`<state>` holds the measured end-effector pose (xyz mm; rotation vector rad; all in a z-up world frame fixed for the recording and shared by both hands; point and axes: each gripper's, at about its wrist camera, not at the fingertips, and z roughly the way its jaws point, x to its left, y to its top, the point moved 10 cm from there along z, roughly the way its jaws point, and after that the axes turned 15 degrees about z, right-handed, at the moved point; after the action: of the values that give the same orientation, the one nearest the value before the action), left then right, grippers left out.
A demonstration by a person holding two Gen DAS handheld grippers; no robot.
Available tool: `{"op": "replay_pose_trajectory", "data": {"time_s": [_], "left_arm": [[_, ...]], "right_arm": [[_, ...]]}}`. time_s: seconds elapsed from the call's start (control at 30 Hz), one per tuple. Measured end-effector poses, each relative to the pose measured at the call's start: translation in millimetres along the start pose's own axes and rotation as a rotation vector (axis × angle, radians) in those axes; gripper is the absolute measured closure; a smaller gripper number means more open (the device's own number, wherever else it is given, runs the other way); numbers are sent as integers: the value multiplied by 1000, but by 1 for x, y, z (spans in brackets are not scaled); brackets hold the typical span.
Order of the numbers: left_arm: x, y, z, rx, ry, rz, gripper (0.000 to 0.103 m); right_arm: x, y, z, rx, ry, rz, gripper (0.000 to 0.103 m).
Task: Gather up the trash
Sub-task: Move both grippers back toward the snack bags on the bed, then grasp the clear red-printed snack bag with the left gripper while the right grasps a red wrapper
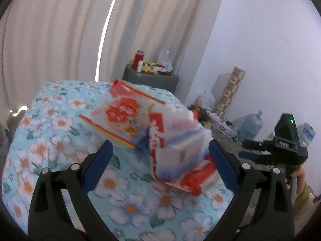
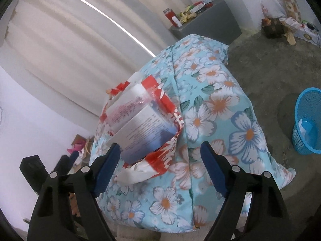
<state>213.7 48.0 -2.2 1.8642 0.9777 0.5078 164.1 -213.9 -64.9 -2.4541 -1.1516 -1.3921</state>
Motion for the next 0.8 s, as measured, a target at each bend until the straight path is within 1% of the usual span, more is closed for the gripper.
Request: {"op": "replay_pose_trajectory", "data": {"time_s": [0.1, 0.17, 0.2, 0.27, 0.3, 0.33, 0.37, 0.4, 0.47, 0.5, 0.6, 0.77, 0.8], "left_arm": [[24, 6, 8, -2, 27, -60, 21], [47, 7, 14, -4, 32, -143, 27], [58, 8, 16, -10, 30, -184, 28], [90, 5, 28, -2, 11, -328, 30], [100, 3, 33, 7, -5, -381, 31], [116, -4, 43, 29, -26, -477, 36], [128, -11, 51, 50, -44, -561, 37], [137, -19, 60, 70, -87, -649, 37], [145, -28, 68, 81, -127, -734, 40], [147, -30, 73, 75, -151, -768, 41], [145, -33, 82, 75, -183, -801, 46], [138, -42, 98, 99, -229, -843, 60], [138, -44, 99, 99, -231, -848, 61]], "right_arm": [[-5, 4, 2, 3, 8, 21, 23], [-8, 4, 2, 4, 13, 28, 23], [-9, 5, 2, 7, 16, 30, 23], [-12, 5, 3, 13, 18, 34, 23], [-13, 6, 3, 15, 19, 35, 23], [-14, 7, 4, 17, 20, 37, 23], [-14, 7, 4, 18, 22, 39, 23], [-15, 8, 3, 16, 24, 40, 23], [-16, 9, 2, 14, 22, 43, 23], [-17, 9, 3, 14, 21, 43, 23], [-20, 9, 5, 22, 12, 49, 23], [-17, 6, 5, 25, 7, 41, 23], [-16, 6, 5, 26, 6, 39, 23]]}}
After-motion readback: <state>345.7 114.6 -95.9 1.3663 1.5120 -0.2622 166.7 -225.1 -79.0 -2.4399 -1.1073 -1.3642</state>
